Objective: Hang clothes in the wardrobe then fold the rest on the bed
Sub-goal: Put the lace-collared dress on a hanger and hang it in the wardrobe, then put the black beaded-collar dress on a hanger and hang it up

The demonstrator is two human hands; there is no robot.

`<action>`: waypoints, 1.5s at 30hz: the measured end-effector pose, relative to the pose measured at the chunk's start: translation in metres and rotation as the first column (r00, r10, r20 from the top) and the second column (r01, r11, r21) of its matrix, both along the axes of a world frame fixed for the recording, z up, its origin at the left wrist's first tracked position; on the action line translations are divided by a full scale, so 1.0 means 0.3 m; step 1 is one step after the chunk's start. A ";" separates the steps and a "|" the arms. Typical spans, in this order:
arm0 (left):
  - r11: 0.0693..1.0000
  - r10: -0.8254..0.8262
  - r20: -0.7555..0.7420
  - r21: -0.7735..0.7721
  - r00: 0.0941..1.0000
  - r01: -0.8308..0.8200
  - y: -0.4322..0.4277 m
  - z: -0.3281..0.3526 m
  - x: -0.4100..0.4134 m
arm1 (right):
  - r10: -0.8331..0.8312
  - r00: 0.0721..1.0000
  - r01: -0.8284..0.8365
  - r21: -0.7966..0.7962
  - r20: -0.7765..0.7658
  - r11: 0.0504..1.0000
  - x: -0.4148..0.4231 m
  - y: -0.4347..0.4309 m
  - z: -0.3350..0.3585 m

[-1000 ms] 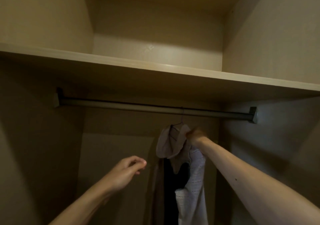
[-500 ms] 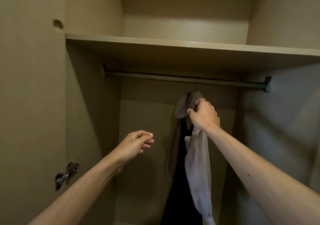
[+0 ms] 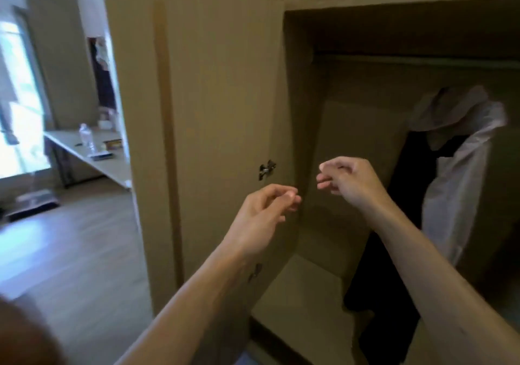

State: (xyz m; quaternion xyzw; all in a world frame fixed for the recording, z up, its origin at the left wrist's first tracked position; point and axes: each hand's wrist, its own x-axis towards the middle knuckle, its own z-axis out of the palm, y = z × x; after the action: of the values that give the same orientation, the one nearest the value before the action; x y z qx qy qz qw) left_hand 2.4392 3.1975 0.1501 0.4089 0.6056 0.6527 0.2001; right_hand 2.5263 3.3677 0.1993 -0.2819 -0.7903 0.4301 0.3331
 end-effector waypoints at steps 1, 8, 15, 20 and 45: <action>0.999 0.033 -0.007 0.011 0.999 -0.033 -0.075 -0.031 -0.006 | 0.059 0.998 -0.059 -0.024 -0.001 0.998 -0.020 -0.073 -0.016; 0.883 0.464 0.080 0.044 0.882 -0.468 -0.622 -0.203 -0.138 | 0.502 0.863 -0.497 -0.079 0.063 0.864 -0.319 -0.592 -0.155; 0.726 0.688 0.069 -0.071 0.722 -0.685 -1.022 -0.348 -0.305 | 0.735 0.671 -0.713 -0.181 0.103 0.677 -0.761 -1.017 -0.341; 0.660 0.751 0.111 -0.132 0.651 -0.739 -1.168 -0.433 -0.483 | 0.735 0.669 -0.693 -0.265 0.110 0.671 -1.022 -1.180 -0.493; 0.630 0.747 0.352 -0.104 0.565 -0.769 -1.239 -0.621 -1.391 | 0.617 0.781 -0.504 -0.490 0.093 0.711 -1.983 -1.335 -0.860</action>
State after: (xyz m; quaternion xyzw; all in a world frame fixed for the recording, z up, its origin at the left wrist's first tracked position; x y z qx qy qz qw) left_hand 2.0218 2.8260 -0.0362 -0.0122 0.6538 0.7566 -0.0042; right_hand 1.9315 2.9673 -0.0587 -0.1456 -0.7555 0.6387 0.0107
